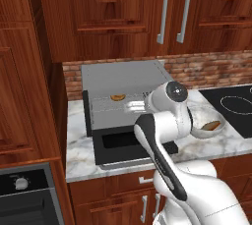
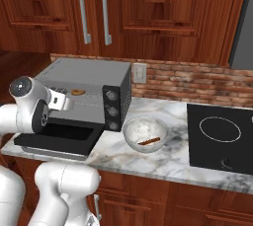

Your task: Pick up the heated bread from the toaster oven and place it in the bowl. Then move the bread bowl to the dining counter.

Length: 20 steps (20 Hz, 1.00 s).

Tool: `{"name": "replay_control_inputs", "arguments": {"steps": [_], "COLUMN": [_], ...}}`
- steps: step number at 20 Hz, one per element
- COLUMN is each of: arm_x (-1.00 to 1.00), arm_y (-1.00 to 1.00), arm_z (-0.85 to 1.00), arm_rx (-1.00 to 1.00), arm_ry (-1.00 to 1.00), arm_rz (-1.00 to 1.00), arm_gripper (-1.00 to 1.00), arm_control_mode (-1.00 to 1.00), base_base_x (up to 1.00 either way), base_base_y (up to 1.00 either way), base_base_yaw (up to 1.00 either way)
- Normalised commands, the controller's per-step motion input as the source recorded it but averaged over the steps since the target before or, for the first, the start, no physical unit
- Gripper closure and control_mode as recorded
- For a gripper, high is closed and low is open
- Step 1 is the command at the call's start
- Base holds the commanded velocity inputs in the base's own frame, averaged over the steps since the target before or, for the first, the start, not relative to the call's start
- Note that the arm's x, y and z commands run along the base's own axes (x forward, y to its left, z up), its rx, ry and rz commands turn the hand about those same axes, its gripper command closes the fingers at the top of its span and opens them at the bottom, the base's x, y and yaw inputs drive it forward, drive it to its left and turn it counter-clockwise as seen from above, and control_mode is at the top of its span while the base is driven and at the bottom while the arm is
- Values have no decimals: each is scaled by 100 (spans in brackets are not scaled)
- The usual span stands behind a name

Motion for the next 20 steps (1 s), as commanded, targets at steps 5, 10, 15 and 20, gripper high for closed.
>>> {"name": "replay_control_inputs", "arguments": {"steps": [5, 10, 15, 20], "arm_x": [6, 45, 46, 26], "arm_y": [1, 0, 0, 0], "arm_z": [-3, 0, 0, 0], "arm_rx": [6, 1, 0, -4], "arm_ry": [-7, -5, 0, 0], "arm_rz": [-9, -7, 0, 0], "arm_gripper": [-100, -100, -100, -100], "arm_control_mode": [-100, -100, -100, -100], "base_base_x": [0, 0, 0, 0], "base_base_y": [0, 0, 0, 0], "base_base_yaw": [0, 0, 0, 0]}}
